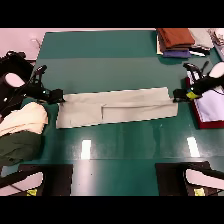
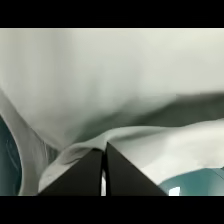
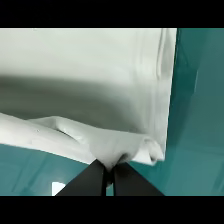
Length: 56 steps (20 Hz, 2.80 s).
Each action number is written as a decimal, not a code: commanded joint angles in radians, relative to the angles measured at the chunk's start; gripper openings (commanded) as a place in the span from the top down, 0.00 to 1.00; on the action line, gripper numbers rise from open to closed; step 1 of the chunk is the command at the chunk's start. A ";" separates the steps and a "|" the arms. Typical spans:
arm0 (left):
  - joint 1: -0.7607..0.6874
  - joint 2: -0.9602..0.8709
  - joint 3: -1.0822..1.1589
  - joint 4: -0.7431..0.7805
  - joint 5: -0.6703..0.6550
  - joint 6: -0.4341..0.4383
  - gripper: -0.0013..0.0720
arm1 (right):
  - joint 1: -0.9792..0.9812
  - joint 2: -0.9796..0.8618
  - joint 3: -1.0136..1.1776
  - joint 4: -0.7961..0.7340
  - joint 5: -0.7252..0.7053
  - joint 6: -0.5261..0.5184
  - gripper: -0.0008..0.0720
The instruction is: Fold the shirts.
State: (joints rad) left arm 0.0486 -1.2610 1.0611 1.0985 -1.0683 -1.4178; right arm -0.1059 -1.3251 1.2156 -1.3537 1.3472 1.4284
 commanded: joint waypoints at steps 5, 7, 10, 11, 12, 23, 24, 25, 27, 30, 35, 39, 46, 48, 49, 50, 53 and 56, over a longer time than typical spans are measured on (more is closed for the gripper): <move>0.001 -0.119 0.130 -0.010 0.060 -0.067 0.03 | -0.053 -0.245 0.238 0.275 -0.039 -0.015 0.49; 0.001 -0.116 0.142 -0.026 0.037 -0.074 0.29 | -0.102 -0.245 0.238 0.308 -0.025 -0.060 0.45; -0.002 -0.116 0.144 -0.095 0.020 -0.061 0.94 | -0.201 -0.244 0.198 0.309 0.053 -0.104 0.42; -0.010 -0.117 0.144 -0.104 0.024 -0.062 0.95 | -0.241 -0.245 0.166 0.309 0.068 -0.113 0.25; -0.030 -0.117 0.144 -0.108 0.030 -0.062 0.95 | -0.276 -0.245 0.129 0.309 0.065 -0.115 0.21; -0.434 -0.192 0.145 -0.118 0.288 -0.166 0.95 | -0.315 -0.435 -0.013 0.591 0.002 -0.290 0.37; -0.466 -0.220 0.152 -0.134 0.321 -0.180 0.95 | -0.287 -0.441 0.011 0.594 -0.002 -0.294 0.57; -0.490 -0.251 0.169 -0.145 0.335 -0.180 0.95 | -0.265 -0.439 0.031 0.596 -0.004 -0.304 0.75; -0.531 -0.322 0.230 -0.147 0.328 -0.180 0.95 | -0.238 -0.415 0.076 0.595 0.001 -0.306 0.89; -0.569 -0.425 0.341 -0.153 0.306 -0.180 0.95 | -0.217 -0.322 0.170 0.599 0.040 -0.306 0.96; -0.587 -0.523 0.409 -0.175 0.323 -0.183 0.95 | -0.105 -0.141 0.322 0.603 0.087 -0.223 0.96; -0.587 -0.557 0.411 -0.190 0.325 -0.183 0.95 | 0.030 -0.061 0.421 0.603 0.047 -0.168 0.95; -0.584 -0.574 0.417 -0.222 0.318 -0.183 0.95 | 0.280 -0.059 0.507 0.603 -0.037 -0.108 0.95; -0.558 -0.563 0.457 -0.204 0.272 -0.179 0.95 | 0.343 -0.061 0.507 0.603 -0.074 -0.107 0.96; -0.533 -0.539 0.479 -0.173 0.254 -0.180 0.95 | 0.377 -0.061 0.507 0.603 -0.097 -0.103 0.95; -0.502 -0.505 0.497 -0.138 0.237 -0.180 0.95 | 0.416 -0.061 0.507 0.603 -0.122 -0.101 0.95; -0.360 -0.360 0.553 -0.029 0.157 -0.179 0.95 | 0.555 -0.089 0.507 0.603 -0.226 -0.101 0.95; -0.212 -0.193 0.578 0.055 0.114 -0.179 0.95 | 0.735 -0.181 0.507 0.604 -0.408 -0.101 0.95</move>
State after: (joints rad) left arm -0.2779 -1.5806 1.6100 1.0611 -0.8993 -1.5993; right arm 0.4847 -1.4456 1.7218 -0.7502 1.1061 1.3247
